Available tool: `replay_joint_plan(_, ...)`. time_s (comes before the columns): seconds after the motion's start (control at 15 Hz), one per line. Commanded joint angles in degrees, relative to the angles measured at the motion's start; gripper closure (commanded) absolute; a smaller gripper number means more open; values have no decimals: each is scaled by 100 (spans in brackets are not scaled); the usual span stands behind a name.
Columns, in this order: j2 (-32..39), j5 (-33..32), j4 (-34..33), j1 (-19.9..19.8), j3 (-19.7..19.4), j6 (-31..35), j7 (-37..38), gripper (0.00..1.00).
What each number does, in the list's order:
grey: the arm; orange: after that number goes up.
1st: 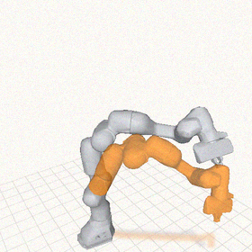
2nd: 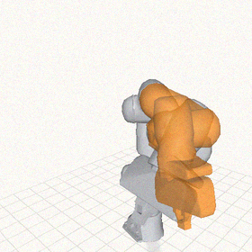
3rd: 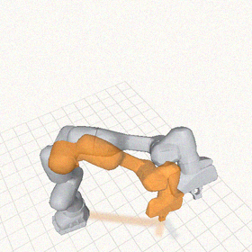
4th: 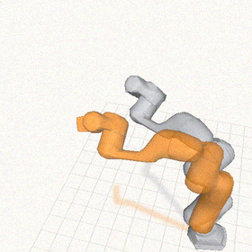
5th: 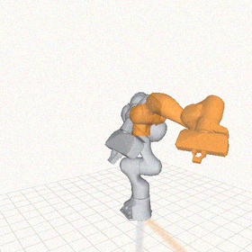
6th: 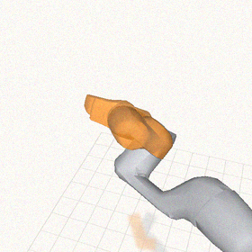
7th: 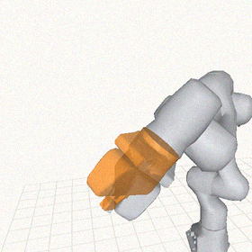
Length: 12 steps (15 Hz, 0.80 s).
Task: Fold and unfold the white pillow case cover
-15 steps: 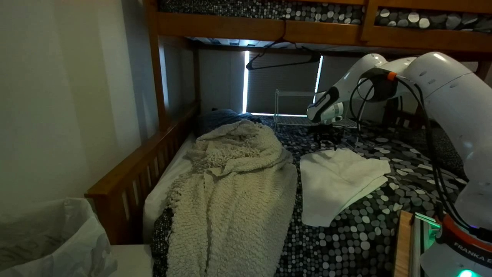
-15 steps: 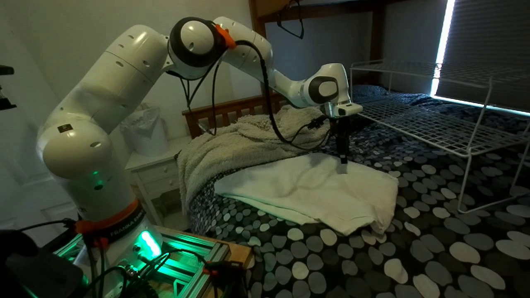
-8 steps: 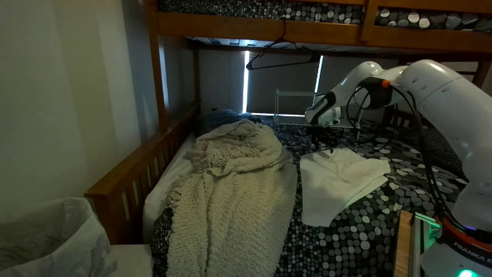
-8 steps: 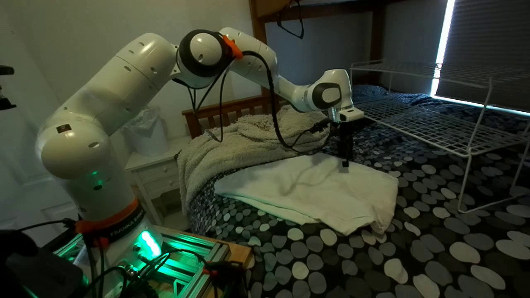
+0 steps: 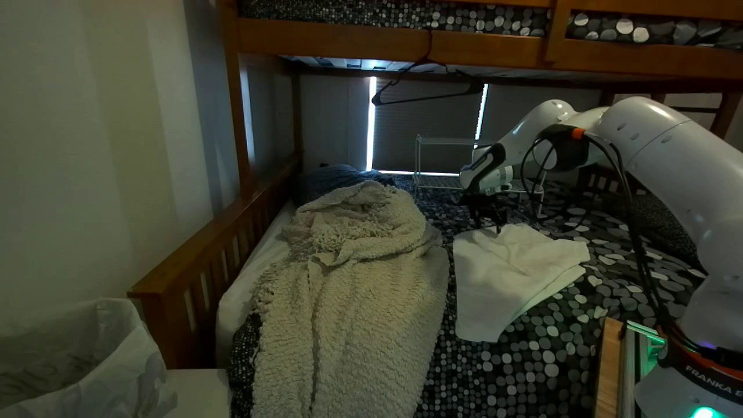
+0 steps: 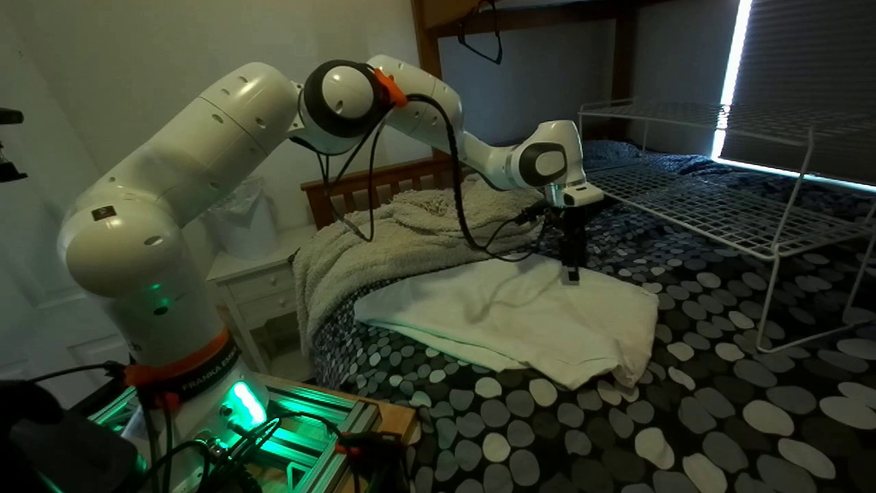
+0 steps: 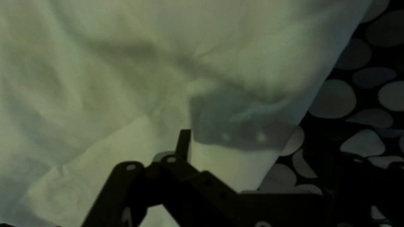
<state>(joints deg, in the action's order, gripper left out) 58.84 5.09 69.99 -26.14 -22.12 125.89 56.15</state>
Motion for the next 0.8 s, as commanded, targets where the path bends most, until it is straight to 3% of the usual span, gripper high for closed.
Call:
replay_joint_plan(0.0,110,100,-244,-86,64,-256,92,31)
replay_joint_plan(0.07,19,92,-144,-48,55,-309,92,31)
replay_joint_plan(0.6,-428,-139,99,177,-132,-1192,60,93)
replay_joint_plan(0.73,-450,-175,84,199,-178,-1390,49,100)
